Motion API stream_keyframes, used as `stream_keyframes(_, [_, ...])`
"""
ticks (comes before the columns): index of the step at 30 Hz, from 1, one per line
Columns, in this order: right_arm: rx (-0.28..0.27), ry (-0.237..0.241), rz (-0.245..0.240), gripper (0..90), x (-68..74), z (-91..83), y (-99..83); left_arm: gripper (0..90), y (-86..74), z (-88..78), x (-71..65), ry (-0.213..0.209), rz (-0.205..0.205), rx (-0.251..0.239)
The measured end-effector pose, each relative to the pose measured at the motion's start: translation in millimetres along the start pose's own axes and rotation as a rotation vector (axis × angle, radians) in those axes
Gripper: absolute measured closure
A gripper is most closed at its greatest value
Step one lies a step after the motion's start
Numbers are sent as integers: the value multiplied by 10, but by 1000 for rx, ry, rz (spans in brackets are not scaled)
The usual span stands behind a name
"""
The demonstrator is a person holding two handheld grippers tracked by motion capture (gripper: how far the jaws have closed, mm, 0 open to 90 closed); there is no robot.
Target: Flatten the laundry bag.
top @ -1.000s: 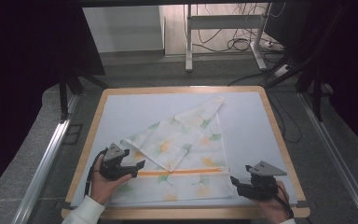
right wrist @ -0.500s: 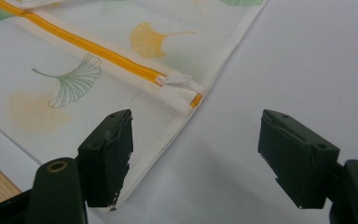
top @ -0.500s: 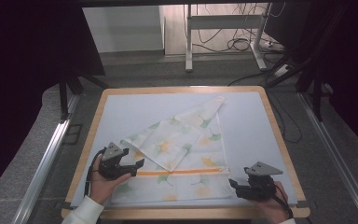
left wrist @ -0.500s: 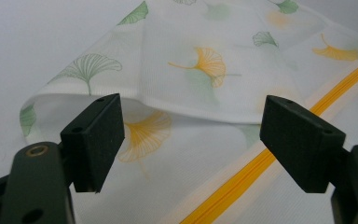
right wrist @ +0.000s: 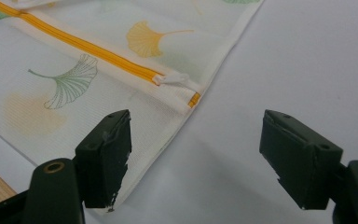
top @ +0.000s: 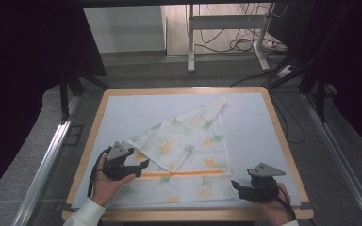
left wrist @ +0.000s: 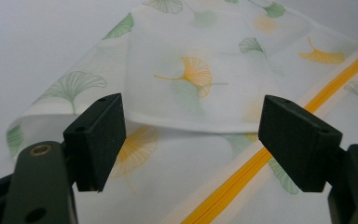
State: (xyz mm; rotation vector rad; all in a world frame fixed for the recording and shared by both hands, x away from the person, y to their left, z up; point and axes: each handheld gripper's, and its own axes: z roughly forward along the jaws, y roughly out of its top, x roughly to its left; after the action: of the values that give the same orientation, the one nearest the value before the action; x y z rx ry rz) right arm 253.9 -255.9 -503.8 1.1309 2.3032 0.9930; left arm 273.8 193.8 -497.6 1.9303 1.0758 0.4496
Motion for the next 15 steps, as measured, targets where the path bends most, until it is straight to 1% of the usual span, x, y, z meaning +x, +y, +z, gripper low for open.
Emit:
stream_keyframes(1, [0, 0, 0, 244, 1, 1, 0, 233, 0, 0, 0, 0, 0, 0])
stream_keyframes(2, [1, 1, 1, 245, 2, 2, 0, 233, 22, 25, -26, 0, 14, 4])
stream_keyframes(3, [2, 2, 3, 245, 5, 3, 1, 236, 22, 25, -26, 0, 14, 4])
stream_keyframes(4, [3, 3, 2, 244, 7, 5, 1, 236, 43, 51, -45, -9, 24, 10])
stream_keyframes(5, [5, 4, 2, 245, 8, 7, 0, 236, 43, 51, -45, -9, 24, 10])
stream_keyframes(7, [6, 4, 3, 245, 10, 9, 0, 238, 60, 75, -65, -15, 39, 15])
stream_keyframes(9, [7, 4, 4, 245, 14, 15, 0, 242, 74, 95, -83, -27, 49, 18])
stream_keyframes(10, [9, 6, 5, 245, 16, 20, 0, 246, 87, 103, -96, -53, 55, 14])
stream_keyframes(11, [9, 6, 5, 245, 16, 20, 0, 249, 87, 103, -96, -53, 55, 14])
stream_keyframes(12, [10, 4, 6, 249, 21, 22, 1, 250, 104, 114, -115, -71, 68, 19])
stream_keyframes(13, [10, 4, 6, 249, 21, 22, 1, 255, 104, 114, -115, -71, 68, 19])
stream_keyframes(14, [4, 6, 5, 252, 33, 19, 4, 259, 120, 131, -144, -72, 84, 27])
stream_keyframes(15, [4, 6, 5, 252, 33, 19, 4, 260, 120, 131, -144, -72, 84, 27])
